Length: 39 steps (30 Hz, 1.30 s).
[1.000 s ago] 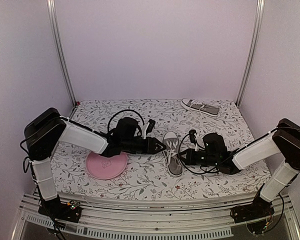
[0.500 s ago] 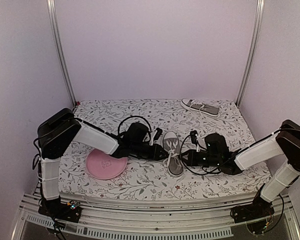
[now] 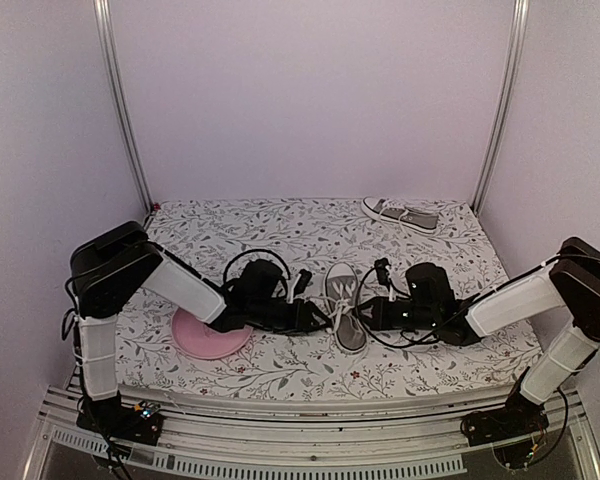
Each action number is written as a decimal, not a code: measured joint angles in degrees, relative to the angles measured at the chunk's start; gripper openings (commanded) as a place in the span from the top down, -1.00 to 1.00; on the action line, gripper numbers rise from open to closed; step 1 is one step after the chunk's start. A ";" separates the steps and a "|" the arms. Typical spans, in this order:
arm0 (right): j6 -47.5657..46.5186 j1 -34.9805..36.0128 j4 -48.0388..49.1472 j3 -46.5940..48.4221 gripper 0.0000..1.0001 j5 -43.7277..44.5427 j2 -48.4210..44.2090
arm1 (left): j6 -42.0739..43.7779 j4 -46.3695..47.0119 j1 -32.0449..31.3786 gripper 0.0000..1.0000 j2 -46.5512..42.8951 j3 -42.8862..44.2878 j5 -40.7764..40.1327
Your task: Tie the shoes
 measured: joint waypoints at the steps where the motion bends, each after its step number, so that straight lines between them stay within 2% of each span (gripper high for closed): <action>1: -0.11 0.00 -0.07 0.20 0.96 -0.04 0.00 | -0.33 0.92 0.09 0.00 -0.57 -1.09 0.15; 5: -0.87 0.00 -1.31 1.14 0.96 -0.72 -0.02 | -1.55 1.95 0.28 0.01 -3.08 -3.45 0.24; 17: -2.34 0.00 -6.88 3.06 0.96 -1.25 -1.79 | -3.69 3.80 0.20 0.25 -1.84 -2.49 3.89; 23: -3.21 0.50 -11.78 3.78 0.96 -2.40 -3.54 | -3.48 3.54 -0.22 0.86 0.59 -0.09 5.68; 25: -3.54 0.92 -14.80 4.68 0.96 -3.08 -3.58 | -3.34 3.56 -0.31 1.00 0.68 -0.04 6.08; 33: -3.37 3.37 -22.88 7.43 0.96 -3.74 -4.15 | -2.51 3.80 -0.98 0.98 0.59 -0.04 6.54; 37: -2.49 3.56 -24.48 8.39 0.96 -3.04 -4.17 | -1.05 3.04 -1.64 0.48 -0.85 -0.04 6.58; 38: -2.12 3.61 -24.85 8.76 0.96 -2.71 -4.17 | -0.57 2.23 -1.81 0.31 -1.79 -0.07 6.25; 39: -1.84 3.72 -25.27 9.31 0.96 -2.23 -4.17 | 0.02 1.03 -1.95 0.22 -3.02 -0.09 5.68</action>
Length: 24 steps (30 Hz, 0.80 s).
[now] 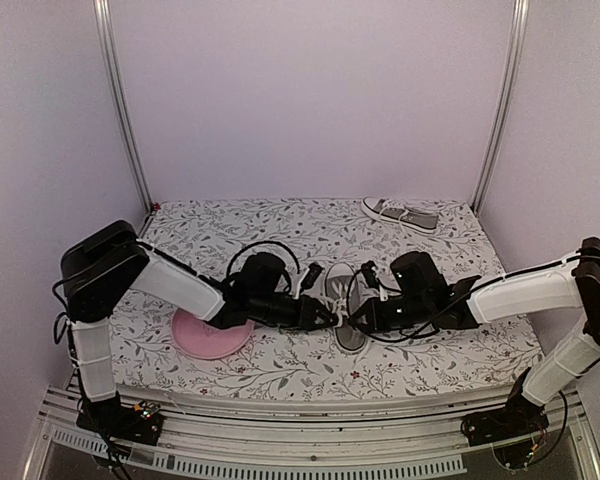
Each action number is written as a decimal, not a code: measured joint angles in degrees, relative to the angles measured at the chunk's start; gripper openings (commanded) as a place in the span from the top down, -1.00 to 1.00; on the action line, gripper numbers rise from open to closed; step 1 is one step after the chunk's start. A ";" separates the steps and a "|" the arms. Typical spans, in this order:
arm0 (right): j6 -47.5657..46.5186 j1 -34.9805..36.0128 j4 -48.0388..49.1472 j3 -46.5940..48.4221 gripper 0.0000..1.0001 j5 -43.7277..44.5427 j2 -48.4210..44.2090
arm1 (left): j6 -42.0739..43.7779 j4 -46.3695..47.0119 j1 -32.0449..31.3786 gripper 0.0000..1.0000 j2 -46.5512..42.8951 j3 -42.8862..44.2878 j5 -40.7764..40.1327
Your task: Tie the shoes
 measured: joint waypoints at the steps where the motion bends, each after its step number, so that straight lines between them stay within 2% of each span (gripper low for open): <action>1: 0.17 0.07 -0.20 0.46 0.96 0.15 0.00 | 0.85 -1.14 -0.04 0.18 -1.33 0.00 -0.98; 5: 0.57 0.11 -0.46 3.74 0.88 0.85 0.85 | 2.56 -4.85 0.28 -0.07 -6.69 0.00 -5.42; 9: 0.52 0.13 -0.37 6.95 0.30 1.38 3.34 | 3.21 -5.84 0.85 -0.22 -8.72 -0.70 -7.96; 14: -0.83 -0.09 -0.48 6.12 -0.15 1.66 2.27 | 3.23 -7.65 1.20 -0.29 -8.76 -2.03 -10.01; 20: -2.99 -2.89 0.09 -1.49 -0.35 1.16 -5.29 | 3.02 -7.72 1.29 -0.32 -8.76 -2.16 -11.10; 24: -5.44 -4.35 1.75 -5.35 -0.34 0.94 -6.23 | 2.67 -7.65 1.33 -0.31 -8.76 -2.16 -11.30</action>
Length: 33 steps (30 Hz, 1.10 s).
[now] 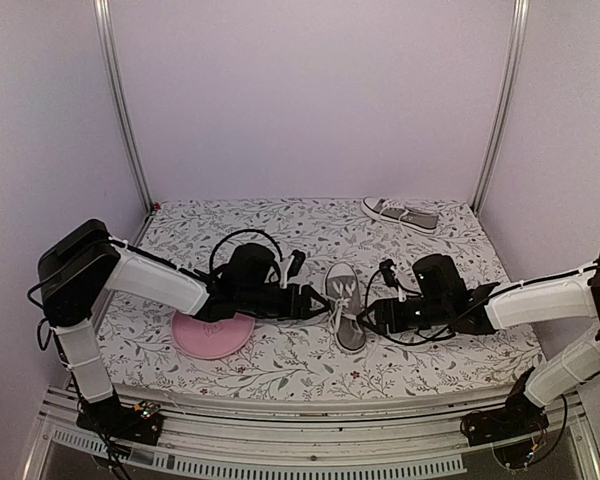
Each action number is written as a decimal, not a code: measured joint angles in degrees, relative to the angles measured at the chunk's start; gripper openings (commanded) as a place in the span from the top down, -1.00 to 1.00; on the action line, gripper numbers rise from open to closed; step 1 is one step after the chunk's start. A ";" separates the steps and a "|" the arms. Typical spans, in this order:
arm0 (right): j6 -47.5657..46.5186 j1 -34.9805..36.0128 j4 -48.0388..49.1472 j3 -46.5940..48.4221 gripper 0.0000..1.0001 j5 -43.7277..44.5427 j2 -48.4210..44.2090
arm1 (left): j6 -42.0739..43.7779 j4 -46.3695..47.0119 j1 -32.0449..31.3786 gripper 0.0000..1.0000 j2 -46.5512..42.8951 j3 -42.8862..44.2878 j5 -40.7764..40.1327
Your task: Tie the shoes
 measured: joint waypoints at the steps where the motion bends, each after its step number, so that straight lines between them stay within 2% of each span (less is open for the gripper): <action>1: -0.57 -0.52 0.79 -1.05 -0.32 -0.35 0.02 | -0.15 0.04 0.00 -0.30 0.00 0.00 0.02; 6: -2.97 -4.24 6.54 -5.53 -0.14 -4.13 1.29 | -1.03 0.22 0.00 -0.29 0.00 0.00 0.02; 11: -4.68 -7.13 12.79 -6.45 -0.05 -10.10 4.59 | -1.51 0.24 0.02 -0.28 0.00 0.00 0.07; 19: -6.64 -8.00 18.91 -6.45 0.27 -17.33 8.74 | -2.36 0.33 0.09 -0.28 0.00 -0.26 0.02; 20: -6.86 -8.00 18.95 -6.45 0.32 -17.68 9.18 | -2.47 0.31 0.09 -0.27 0.00 -0.33 0.00; 23: -7.37 -8.00 19.28 -6.45 0.73 -18.97 10.29 | -2.75 0.33 0.09 -0.27 0.00 -0.52 -0.02; 26: -7.76 -8.00 19.58 -6.45 0.92 -19.43 10.38 | -3.13 0.35 0.09 -0.27 0.00 -0.63 -0.02; 33: -8.44 -8.00 14.84 -4.52 0.95 -18.97 6.34 | -3.63 1.49 0.31 -0.23 0.11 -1.18 0.07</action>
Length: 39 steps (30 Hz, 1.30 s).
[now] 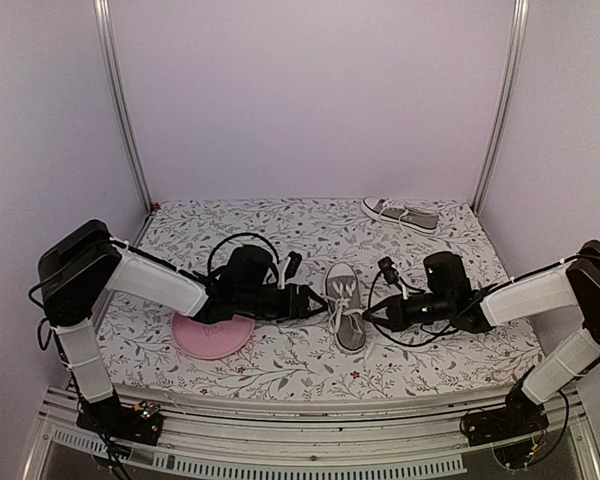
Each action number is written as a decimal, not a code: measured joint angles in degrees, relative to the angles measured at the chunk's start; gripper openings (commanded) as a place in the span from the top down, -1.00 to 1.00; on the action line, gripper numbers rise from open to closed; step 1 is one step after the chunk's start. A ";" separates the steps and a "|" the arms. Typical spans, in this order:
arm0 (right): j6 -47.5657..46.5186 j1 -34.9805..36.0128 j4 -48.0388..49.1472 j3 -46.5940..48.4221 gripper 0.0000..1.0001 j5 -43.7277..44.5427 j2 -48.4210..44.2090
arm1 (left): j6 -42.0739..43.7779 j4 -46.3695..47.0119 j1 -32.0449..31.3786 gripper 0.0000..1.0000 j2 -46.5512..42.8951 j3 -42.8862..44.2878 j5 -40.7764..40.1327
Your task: Tie the shoes
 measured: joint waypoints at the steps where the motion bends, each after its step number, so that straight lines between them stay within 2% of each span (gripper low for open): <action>1: -0.39 0.00 -1.11 1.14 0.95 0.15 -0.94 | -0.17 0.55 0.15 -0.21 0.13 -0.02 0.15; 7: -2.29 0.31 -4.74 7.23 0.96 0.57 -1.86 | -1.09 4.39 1.68 -0.04 2.97 0.42 2.05; 13: -2.91 2.73 -8.85 11.72 0.96 2.23 3.82 | -0.37 5.31 2.49 0.10 7.41 4.26 4.26; 22: -2.64 3.96 -13.03 13.07 0.96 4.72 6.38 | 0.96 5.27 2.67 0.33 13.11 8.33 6.32; 35: -0.76 3.96 -18.58 10.08 0.96 8.87 -0.17 | 1.36 6.99 2.67 0.40 14.53 9.46 8.04; 37: -0.68 3.96 -19.43 9.86 0.96 8.98 -0.76 | 1.11 7.10 2.64 0.28 14.53 9.46 8.33; 39: -0.61 3.96 -20.28 9.86 0.96 9.05 -1.38 | 0.70 7.89 2.64 0.06 14.36 8.63 8.24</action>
